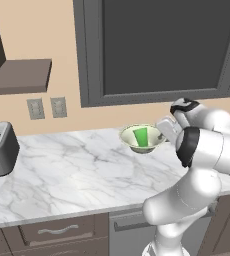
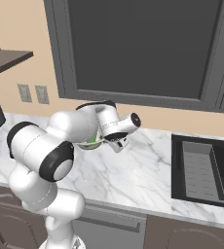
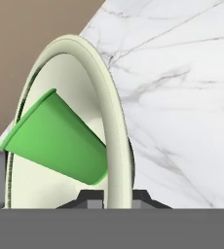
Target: Place the cup inside the bowl on the dining table and move the bowl to any counter.
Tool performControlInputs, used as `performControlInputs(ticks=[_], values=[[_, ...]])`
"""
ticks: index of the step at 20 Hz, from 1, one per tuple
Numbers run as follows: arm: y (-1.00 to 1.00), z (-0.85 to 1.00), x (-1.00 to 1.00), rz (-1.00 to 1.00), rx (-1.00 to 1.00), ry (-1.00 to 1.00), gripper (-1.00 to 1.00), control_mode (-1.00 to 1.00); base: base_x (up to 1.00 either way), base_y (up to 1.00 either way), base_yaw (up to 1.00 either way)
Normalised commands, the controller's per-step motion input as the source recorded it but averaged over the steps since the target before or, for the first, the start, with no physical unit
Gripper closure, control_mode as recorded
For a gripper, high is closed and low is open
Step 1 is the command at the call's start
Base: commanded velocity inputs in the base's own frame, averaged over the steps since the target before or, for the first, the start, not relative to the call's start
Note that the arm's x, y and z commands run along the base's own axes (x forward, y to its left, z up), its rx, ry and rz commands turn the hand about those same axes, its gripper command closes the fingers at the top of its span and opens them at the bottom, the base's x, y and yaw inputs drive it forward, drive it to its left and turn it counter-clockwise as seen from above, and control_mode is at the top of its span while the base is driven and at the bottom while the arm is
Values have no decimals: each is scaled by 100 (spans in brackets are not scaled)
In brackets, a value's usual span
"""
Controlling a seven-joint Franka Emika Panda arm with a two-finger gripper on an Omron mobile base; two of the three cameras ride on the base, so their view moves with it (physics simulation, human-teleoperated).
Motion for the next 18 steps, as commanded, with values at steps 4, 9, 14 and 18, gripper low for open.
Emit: performControlInputs(ticks=[4,9,14,18], values=[[0,-29,-27,0,0,-2,100,-100,0,0,0],[3,-20,-21,0,0,-2,100,-100,0,0,0],[7,-19,-4,0,0,-3,100,-100,0,0,0],[7,-12,1,0,-1,-3,100,-100,0,0,0]])
